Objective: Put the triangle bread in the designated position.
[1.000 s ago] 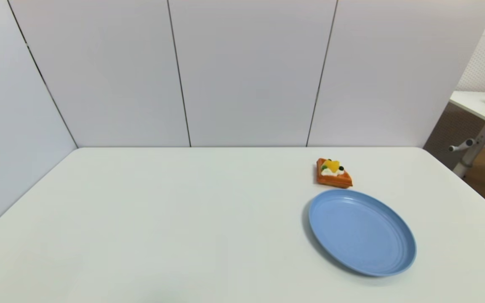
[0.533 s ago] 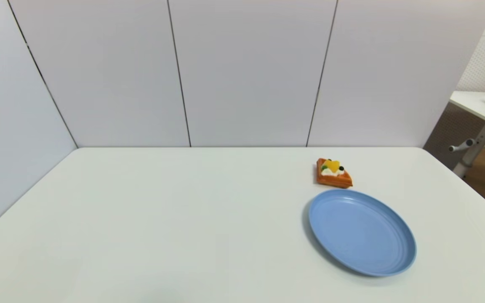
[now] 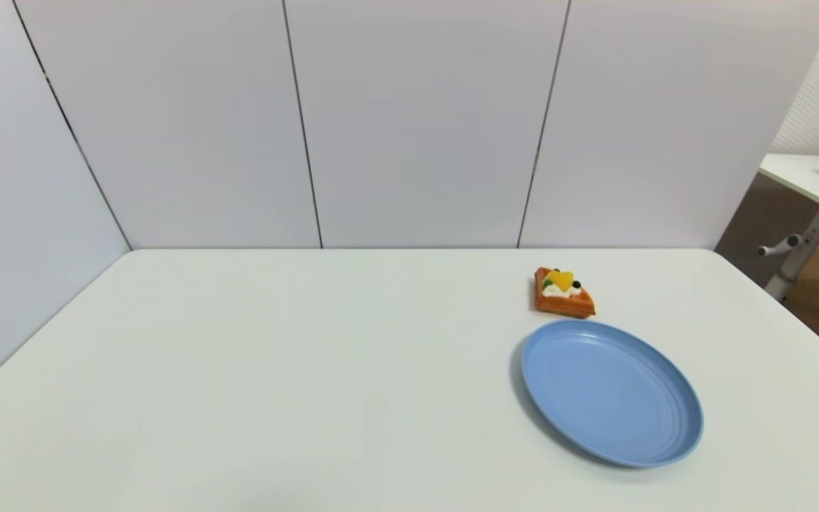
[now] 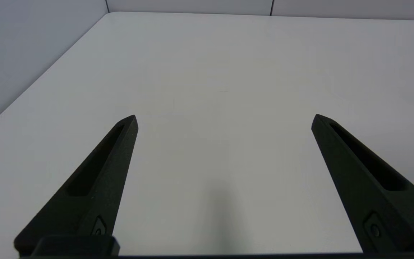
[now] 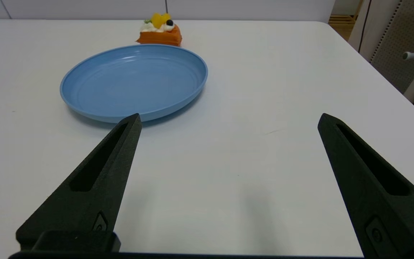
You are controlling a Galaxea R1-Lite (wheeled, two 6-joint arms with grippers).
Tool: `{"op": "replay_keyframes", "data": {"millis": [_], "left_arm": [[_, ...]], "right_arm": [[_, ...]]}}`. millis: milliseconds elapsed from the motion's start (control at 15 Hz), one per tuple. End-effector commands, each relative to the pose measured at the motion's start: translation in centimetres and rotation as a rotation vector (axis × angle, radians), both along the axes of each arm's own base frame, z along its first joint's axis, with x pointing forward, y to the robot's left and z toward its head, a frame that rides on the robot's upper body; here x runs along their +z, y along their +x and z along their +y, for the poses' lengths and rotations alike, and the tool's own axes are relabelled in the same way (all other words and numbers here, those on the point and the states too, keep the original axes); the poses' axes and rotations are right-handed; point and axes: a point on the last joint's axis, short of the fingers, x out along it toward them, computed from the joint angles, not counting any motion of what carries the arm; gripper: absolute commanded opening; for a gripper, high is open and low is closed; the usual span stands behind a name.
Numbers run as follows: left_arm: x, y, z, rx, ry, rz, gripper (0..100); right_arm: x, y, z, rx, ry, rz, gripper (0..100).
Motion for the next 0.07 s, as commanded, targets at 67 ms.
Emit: {"op": "replay_keyframes", "data": {"millis": [67], "left_arm": [[-0.01,0.0,0.0,0.0,0.0,0.001,100]], "right_arm": [[-0.05,0.04,0.0,0.0,0.007,0.007,100]]}}
